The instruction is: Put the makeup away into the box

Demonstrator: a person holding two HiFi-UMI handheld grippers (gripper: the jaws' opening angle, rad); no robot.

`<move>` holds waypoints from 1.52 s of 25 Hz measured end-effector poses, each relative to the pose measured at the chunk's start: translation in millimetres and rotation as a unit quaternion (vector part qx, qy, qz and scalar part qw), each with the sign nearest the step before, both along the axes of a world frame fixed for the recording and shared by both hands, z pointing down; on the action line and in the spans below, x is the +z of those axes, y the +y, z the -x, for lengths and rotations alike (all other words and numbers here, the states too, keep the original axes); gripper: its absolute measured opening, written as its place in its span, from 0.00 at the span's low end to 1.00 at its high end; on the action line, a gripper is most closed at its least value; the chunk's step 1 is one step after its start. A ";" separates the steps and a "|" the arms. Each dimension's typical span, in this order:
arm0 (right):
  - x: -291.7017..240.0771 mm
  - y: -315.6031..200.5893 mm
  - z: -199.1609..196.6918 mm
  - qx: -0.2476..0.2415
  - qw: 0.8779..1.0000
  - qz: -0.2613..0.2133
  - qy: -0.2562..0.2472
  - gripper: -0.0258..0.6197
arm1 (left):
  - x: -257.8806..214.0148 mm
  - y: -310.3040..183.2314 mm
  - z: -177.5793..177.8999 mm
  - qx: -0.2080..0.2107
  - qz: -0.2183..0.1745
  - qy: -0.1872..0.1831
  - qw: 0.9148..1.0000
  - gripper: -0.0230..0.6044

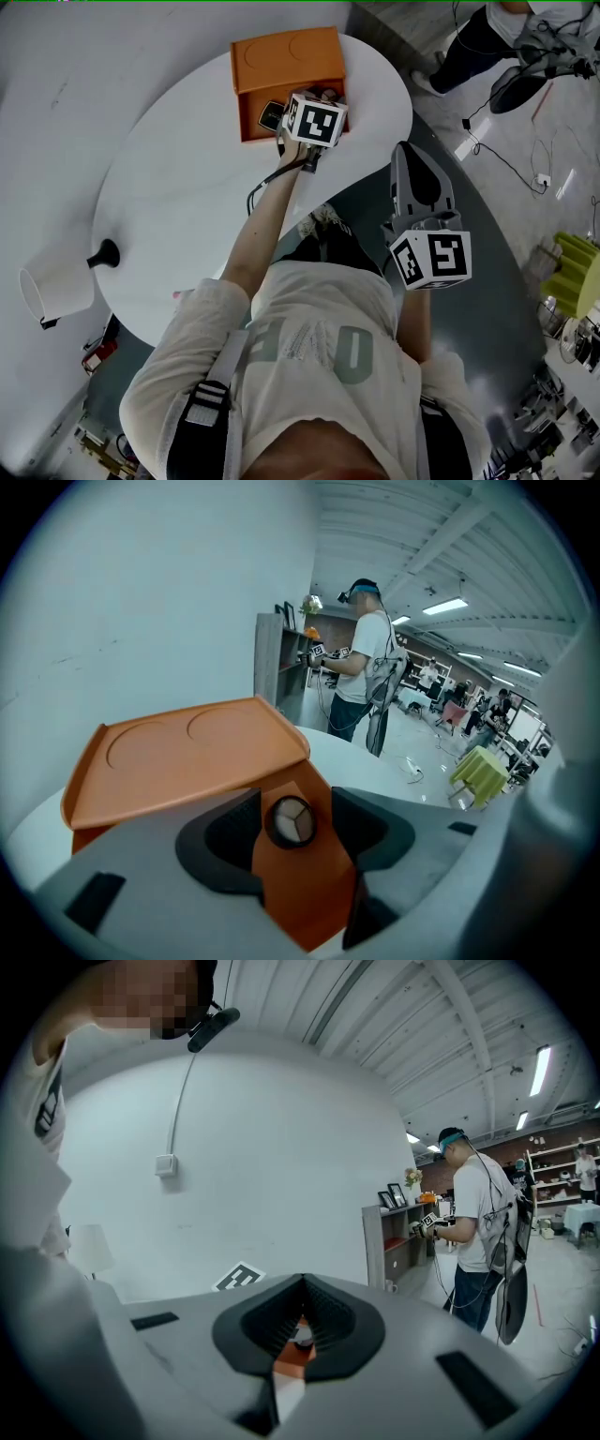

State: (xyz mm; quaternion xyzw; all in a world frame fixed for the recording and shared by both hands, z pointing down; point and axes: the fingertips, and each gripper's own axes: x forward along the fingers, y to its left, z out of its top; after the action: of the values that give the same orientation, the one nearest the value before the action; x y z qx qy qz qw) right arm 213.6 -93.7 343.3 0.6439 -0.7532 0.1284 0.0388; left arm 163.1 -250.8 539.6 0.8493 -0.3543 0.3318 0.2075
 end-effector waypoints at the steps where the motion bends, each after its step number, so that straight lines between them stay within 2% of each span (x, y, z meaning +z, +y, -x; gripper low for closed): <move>1: 0.3 -0.2 -0.4 0.000 1.000 0.001 -0.001 0.05 | -0.4 -0.6 -1.0 0.001 0.000 0.002 1.000 0.39; 5: -2.7 1.1 -1.9 -0.004 1.000 0.000 -0.001 0.05 | -13.2 1.7 -5.3 -0.001 -0.008 0.007 1.000 0.41; 9: -8.0 -3.7 4.3 -0.015 1.000 -0.008 -0.001 0.05 | -46.4 2.4 -0.8 -0.007 -0.050 0.029 0.998 0.40; 10: -10.2 -5.7 6.9 -0.019 1.000 -0.011 -0.001 0.05 | -60.4 1.5 2.3 -0.011 -0.069 0.038 0.997 0.38; 11: -12.8 -7.7 9.6 -0.024 1.000 -0.015 0.000 0.05 | -76.4 -0.1 7.1 -0.018 -0.093 0.045 0.995 0.30; 13: -19.6 -11.0 15.8 -0.035 0.999 -0.024 0.003 0.05 | -111.6 -2.2 21.9 -0.041 -0.143 0.058 0.987 0.09; 14: -23.6 -12.2 19.7 -0.042 0.999 -0.029 0.004 0.05 | -129.0 -0.7 31.7 -0.052 -0.165 0.065 0.983 0.05; 17: -37.5 -16.8 35.3 -0.070 0.996 -0.047 0.004 0.05 | -177.7 12.8 65.9 -0.081 -0.218 0.085 0.969 0.05; 20: -53.7 -27.0 52.8 -0.111 0.992 -0.068 0.011 0.05 | -217.7 28.9 97.7 -0.115 -0.254 0.106 0.955 0.05; 24: -77.3 -34.1 93.1 -0.178 0.979 -0.099 0.020 0.05 | -259.0 54.9 152.2 -0.178 -0.298 0.116 0.931 0.05; 29: -104.0 -41.7 164.3 -0.277 0.952 -0.132 0.020 0.05 | -297.3 87.2 237.5 -0.260 -0.344 0.072 0.899 0.05; 30: -108.7 -40.4 181.8 -0.298 0.944 -0.139 0.016 0.05 | -304.5 96.9 256.2 -0.279 -0.356 0.060 0.890 0.05; 33: -117.9 -32.9 241.5 -0.383 0.911 -0.153 -0.003 0.05 | -315.6 134.6 316.5 -0.361 -0.375 0.020 0.853 0.05; 38: -122.1 -4.4 314.8 -0.479 0.863 -0.161 -0.029 0.05 | -306.3 197.7 386.4 -0.468 -0.354 -0.041 0.809 0.05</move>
State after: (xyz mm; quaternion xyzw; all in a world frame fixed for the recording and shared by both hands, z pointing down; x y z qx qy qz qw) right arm -101.3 -98.1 221.2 0.1975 -0.9798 -0.0102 -0.0301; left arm -223.2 -53.1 233.2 0.5805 -0.8102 0.0809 0.0082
